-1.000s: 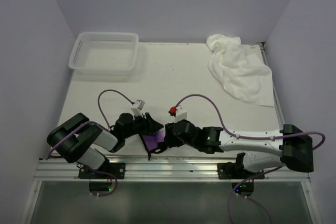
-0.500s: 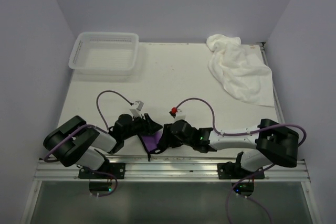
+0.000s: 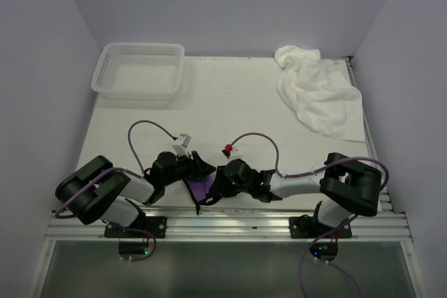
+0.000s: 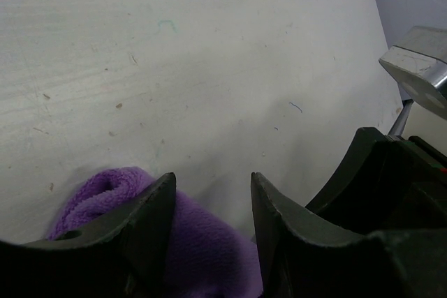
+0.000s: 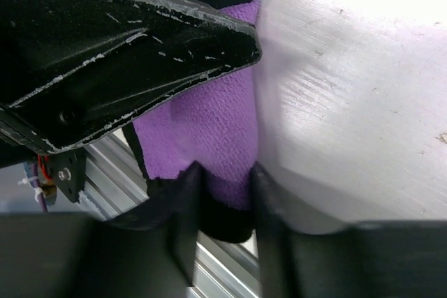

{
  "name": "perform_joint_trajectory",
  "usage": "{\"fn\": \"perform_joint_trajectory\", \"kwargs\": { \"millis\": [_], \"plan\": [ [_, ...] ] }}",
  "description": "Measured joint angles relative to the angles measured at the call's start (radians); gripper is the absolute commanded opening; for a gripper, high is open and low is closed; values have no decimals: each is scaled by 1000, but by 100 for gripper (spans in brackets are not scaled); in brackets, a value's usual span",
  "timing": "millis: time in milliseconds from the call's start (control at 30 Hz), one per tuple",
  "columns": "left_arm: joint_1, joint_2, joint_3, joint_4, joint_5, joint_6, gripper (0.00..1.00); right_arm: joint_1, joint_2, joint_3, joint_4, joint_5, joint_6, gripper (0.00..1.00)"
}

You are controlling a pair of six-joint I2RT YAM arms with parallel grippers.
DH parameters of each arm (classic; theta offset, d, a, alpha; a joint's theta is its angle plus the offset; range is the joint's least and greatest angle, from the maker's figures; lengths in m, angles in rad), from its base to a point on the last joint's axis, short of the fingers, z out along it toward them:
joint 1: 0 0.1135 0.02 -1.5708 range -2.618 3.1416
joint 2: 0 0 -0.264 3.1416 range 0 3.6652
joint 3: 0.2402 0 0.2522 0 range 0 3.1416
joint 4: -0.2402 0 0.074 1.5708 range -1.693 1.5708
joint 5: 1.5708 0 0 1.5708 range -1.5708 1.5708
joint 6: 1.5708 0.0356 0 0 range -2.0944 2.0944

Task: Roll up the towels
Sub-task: Roll the towel

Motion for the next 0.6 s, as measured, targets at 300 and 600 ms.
{"fn": "perform_joint_trajectory", "kwargs": {
  "millis": [300,600],
  "plan": [
    [-5,-26,41,-92,-4,8,56,43,0,41,-72,59,-35,0],
    [-3,-66,204,-400,-19,45,61,198,83,262,-349,304,-160,0]
  ]
}}
